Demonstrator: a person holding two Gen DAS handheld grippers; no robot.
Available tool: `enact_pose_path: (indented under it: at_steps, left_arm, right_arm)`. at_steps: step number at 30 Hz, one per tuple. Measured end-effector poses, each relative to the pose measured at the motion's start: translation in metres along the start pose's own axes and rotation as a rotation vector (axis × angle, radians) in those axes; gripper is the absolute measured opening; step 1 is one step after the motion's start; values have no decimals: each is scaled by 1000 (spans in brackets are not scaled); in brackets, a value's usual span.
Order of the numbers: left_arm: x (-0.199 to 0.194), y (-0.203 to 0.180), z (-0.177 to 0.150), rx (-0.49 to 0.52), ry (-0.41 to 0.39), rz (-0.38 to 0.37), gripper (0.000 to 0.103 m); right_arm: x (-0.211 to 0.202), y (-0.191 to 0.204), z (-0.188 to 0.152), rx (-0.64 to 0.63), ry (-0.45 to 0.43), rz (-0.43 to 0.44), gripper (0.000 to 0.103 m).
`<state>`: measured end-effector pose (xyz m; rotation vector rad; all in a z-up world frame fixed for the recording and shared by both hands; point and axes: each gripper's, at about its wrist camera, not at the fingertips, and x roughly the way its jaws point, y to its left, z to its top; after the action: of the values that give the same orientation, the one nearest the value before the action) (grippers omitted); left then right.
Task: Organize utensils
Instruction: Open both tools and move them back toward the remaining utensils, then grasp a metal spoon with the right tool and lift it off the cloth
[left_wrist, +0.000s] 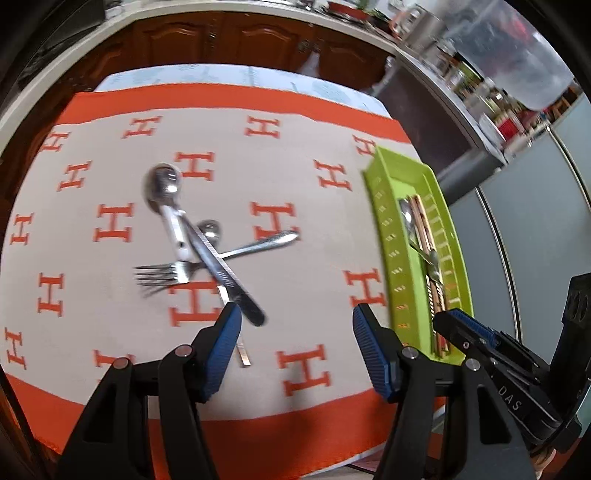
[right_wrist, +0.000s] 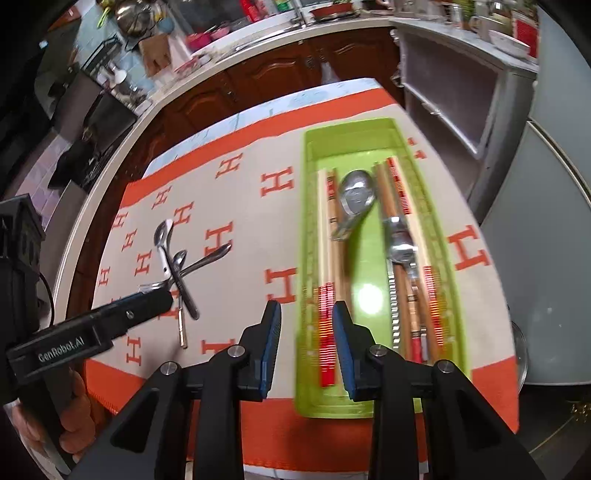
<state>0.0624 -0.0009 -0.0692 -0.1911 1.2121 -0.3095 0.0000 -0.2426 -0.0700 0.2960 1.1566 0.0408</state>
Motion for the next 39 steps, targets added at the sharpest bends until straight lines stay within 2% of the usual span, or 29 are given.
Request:
enact_pose_path:
  at_steps: [7, 13, 17, 22, 26, 30, 39]
  left_arm:
    - [-19, 31, 2, -14, -94, 72, 61]
    - [-28, 55, 2, -21, -145, 124, 61]
    - [-30, 74, 5, -42, -161, 148, 61]
    - [-29, 99, 16, -79, -164, 166, 61]
    - [-28, 114, 27, -86, -170, 174, 61]
    - [-23, 135, 38, -104, -158, 136, 61]
    - [10, 183, 43, -242, -72, -16, 56]
  right_arm:
    - [12, 44, 10, -98, 26, 6, 30]
    - [28, 85, 20, -189, 52, 13, 30]
    - [41, 112, 29, -254, 63, -3, 30]
    - [60, 144, 40, -320, 112, 39, 30]
    - [75, 173, 52, -397, 132, 33, 30]
    - [94, 193, 65, -432, 167, 63, 30]
    - [147, 220, 81, -509, 224, 113, 30]
